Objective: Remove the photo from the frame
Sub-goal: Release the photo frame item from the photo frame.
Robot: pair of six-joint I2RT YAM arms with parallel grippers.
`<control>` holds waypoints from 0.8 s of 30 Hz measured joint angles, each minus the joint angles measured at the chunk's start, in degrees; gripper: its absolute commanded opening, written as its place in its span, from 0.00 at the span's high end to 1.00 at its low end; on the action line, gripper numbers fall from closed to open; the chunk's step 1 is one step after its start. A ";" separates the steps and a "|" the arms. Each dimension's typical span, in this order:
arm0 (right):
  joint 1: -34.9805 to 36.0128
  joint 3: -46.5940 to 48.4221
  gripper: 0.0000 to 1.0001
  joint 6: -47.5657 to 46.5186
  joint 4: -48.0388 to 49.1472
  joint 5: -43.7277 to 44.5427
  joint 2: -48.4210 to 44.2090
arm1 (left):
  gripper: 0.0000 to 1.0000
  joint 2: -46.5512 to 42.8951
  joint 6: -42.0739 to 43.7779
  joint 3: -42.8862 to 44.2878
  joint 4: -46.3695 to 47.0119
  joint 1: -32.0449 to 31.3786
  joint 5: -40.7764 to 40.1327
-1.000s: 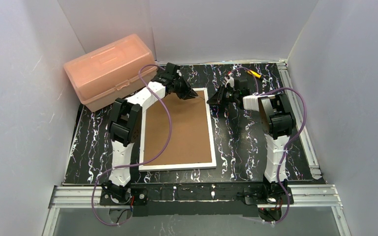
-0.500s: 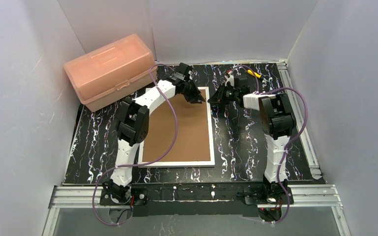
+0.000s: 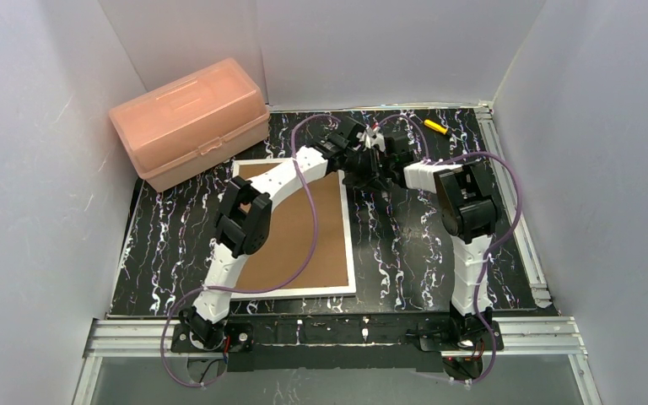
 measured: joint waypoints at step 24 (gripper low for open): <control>6.69 -8.68 0.37 -6.38 -10.32 13.97 -12.57 | 1.00 -46.16 13.09 -43.08 -4.17 11.76 -12.76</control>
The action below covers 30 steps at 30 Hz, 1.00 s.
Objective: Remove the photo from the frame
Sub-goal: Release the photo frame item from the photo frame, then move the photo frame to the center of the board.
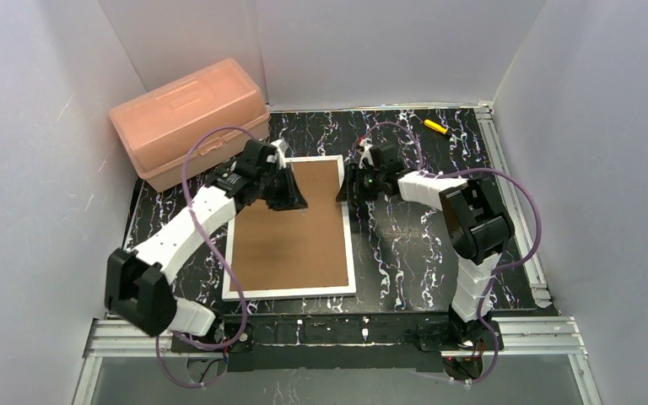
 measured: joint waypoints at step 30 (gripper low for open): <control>-6.08 6.95 0.39 -8.11 -18.47 20.06 -1.36 | 1.00 -18.75 -0.46 -22.01 -2.01 19.47 -3.96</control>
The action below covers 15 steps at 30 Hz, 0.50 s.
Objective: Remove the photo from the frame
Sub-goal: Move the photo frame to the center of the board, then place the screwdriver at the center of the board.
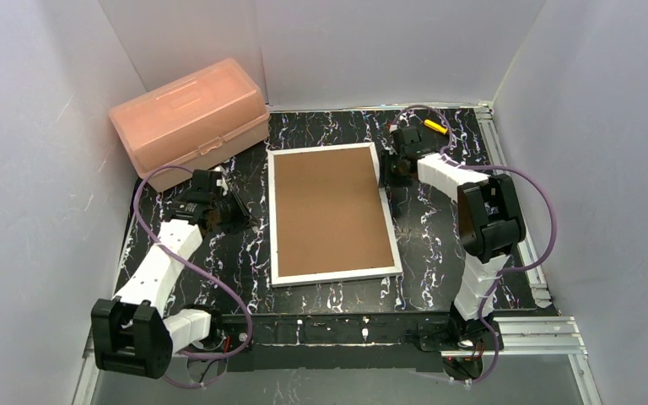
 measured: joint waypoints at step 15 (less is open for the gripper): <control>-0.15 -4.11 0.17 0.13 1.79 4.04 -12.90 | 1.00 18.45 11.69 7.65 -2.99 1.14 -5.44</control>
